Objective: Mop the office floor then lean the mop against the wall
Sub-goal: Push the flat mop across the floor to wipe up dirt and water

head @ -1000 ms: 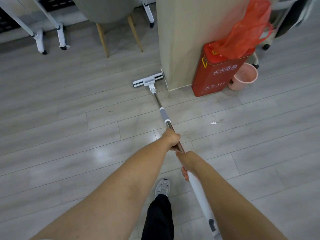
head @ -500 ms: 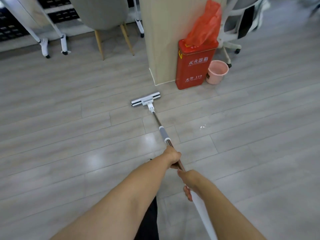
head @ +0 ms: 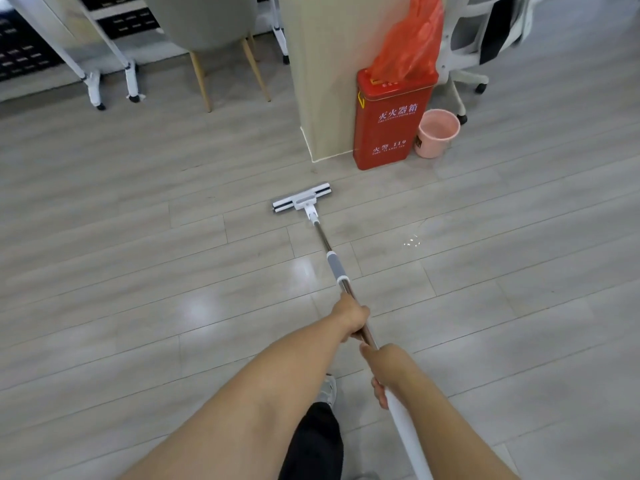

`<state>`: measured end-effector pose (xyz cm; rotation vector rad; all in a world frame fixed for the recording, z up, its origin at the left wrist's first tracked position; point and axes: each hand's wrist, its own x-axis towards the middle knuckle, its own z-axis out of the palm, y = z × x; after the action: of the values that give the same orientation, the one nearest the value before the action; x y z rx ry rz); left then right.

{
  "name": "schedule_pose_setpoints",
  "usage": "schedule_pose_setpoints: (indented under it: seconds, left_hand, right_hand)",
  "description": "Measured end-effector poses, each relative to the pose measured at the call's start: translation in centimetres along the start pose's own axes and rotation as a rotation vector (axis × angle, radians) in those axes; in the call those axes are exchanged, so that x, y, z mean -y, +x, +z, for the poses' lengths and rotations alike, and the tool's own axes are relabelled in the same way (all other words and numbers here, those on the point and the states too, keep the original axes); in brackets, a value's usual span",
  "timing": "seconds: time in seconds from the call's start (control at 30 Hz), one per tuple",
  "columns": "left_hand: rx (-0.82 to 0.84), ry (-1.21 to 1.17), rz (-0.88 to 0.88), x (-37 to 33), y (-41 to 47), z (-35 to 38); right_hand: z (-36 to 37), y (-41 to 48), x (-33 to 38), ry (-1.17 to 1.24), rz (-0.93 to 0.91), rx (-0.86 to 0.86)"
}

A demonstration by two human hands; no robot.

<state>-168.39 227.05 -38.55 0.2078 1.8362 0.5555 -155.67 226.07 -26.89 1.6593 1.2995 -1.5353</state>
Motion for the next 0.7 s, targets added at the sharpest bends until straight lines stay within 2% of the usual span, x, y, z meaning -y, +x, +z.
schedule_pose_setpoints:
  seconds: [0.43, 0.7]
  left_hand:
    - [-0.065, 0.040, 0.003, -11.0, 11.0, -10.4]
    - [-0.065, 0.141, -0.050, -7.7, 9.5, -9.5]
  right_hand:
    - [-2.4, 6.4, 16.6, 0.110, -0.045, 0.006]
    - [0.9, 7.7, 13.0, 0.040, -0.058, 0.046]
